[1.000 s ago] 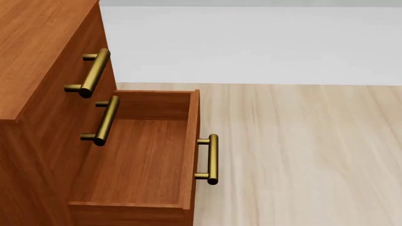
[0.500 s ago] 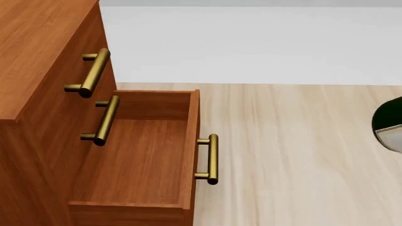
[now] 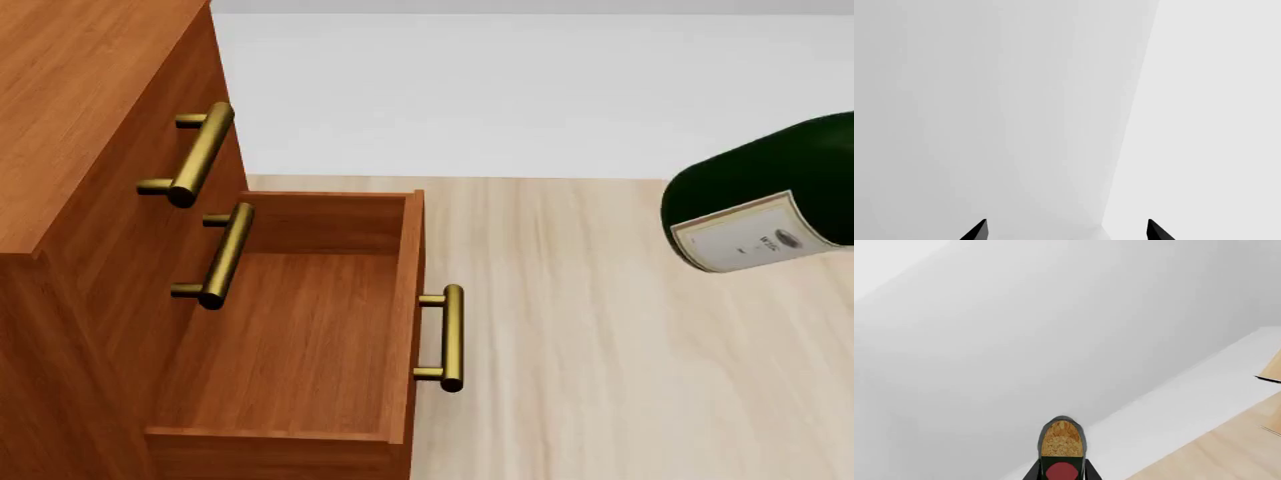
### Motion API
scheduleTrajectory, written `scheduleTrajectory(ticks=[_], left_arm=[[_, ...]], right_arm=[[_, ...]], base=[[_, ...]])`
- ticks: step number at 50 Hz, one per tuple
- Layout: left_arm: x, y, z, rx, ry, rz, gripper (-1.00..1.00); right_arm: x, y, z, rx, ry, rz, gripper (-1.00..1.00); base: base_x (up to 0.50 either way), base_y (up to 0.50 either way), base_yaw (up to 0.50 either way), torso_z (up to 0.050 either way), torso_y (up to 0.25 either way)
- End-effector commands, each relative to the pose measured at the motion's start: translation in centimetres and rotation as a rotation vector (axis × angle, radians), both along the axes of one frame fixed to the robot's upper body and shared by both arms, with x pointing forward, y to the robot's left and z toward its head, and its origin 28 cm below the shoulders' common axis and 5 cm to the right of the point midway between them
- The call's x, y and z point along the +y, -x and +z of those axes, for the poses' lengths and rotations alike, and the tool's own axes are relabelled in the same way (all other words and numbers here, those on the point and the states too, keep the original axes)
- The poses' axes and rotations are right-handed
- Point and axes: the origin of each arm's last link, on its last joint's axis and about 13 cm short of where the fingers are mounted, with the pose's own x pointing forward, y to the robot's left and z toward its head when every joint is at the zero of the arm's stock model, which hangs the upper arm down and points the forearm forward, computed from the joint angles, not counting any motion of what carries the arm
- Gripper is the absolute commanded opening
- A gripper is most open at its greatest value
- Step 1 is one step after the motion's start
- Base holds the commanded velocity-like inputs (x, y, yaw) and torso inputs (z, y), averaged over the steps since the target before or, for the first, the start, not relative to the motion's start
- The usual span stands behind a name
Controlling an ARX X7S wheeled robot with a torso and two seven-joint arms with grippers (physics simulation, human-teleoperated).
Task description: Put the wine bottle in the bottom drawer of the cabinet.
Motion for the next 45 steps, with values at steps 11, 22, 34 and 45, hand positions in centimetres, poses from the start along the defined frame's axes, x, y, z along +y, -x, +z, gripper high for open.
scheduleTrajectory(ticks=[11, 22, 34, 45], left_arm=[[0.2, -0.4, -0.3, 0.007, 0.0, -0.002, 1.0], [0.9, -1.2, -1.2, 0.013, 0.001, -0.001, 1.0], [0.8, -1.2, -1.1, 0.015, -0.009, -0.001, 1.0], [0.7, -1.1, -1.0, 0.024, -0.022, 0.005, 1.0]], right_arm=[[1.7, -1.7, 2.6, 0.121, 0.028, 0.151, -1.0], [2.6, -2.5, 4.4, 0.178, 0.087, 0.178, -1.0], [4.1, -3.9, 6.5, 0.272, 0.101, 0.233, -1.0], [4.2, -5.0, 7.4, 0.398, -0.05, 0.357, -1.0]], base=[[0.0, 0.0, 0.0, 0.0, 0.001], [0.0, 0.0, 0.0, 0.001, 0.001], [0.0, 0.0, 0.0, 0.0, 0.0], [0.0, 0.0, 0.0, 0.0, 0.001]])
